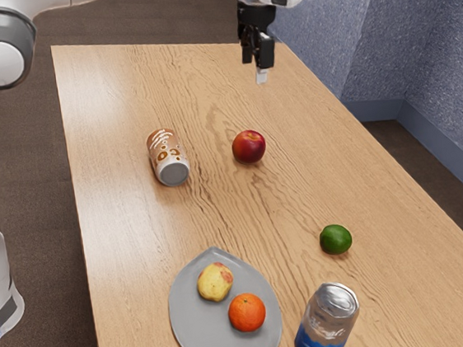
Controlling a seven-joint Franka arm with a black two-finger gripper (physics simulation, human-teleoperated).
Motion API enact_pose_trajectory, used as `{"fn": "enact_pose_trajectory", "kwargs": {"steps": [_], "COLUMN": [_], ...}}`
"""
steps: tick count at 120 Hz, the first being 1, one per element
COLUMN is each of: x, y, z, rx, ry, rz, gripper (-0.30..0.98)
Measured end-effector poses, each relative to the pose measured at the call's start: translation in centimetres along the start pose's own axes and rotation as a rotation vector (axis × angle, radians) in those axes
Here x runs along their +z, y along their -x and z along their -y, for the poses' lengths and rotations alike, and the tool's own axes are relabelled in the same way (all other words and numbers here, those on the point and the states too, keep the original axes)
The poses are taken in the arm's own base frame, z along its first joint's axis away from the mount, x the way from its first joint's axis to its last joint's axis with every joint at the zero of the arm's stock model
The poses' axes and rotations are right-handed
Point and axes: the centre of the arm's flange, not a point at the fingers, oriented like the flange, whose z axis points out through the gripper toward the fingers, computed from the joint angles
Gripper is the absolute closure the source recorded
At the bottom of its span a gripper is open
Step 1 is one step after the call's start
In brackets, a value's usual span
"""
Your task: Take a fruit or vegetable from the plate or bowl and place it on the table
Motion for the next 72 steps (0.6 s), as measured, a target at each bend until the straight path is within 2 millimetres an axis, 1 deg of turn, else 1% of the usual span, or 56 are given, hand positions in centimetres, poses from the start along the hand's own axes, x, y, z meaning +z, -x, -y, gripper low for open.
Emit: {"fn": "enact_pose_trajectory", "kwargs": {"steps": [24,36,43,51,58,65,72], "x": [-0.3,-2.1,-2.5,-2.6,-2.4,-2.2,-2.0], "y": [0.4,0.7,0.7,0.5,0.3,0.1,-0.1], "z": [2.4,2.7,2.6,1.9,0.8,-1.1,-3.5], "rx": [-0.019,-0.014,-0.006,0.011,0.037,0.073,0.121], "ry": [-0.009,-0.021,-0.025,-0.025,-0.022,-0.018,-0.012], "rz": [-0.003,-0.035,-0.041,-0.039,-0.034,-0.022,-0.013], "gripper": [0.00,0.00,0.00,0.00,0.00,0.00,0.00]}}
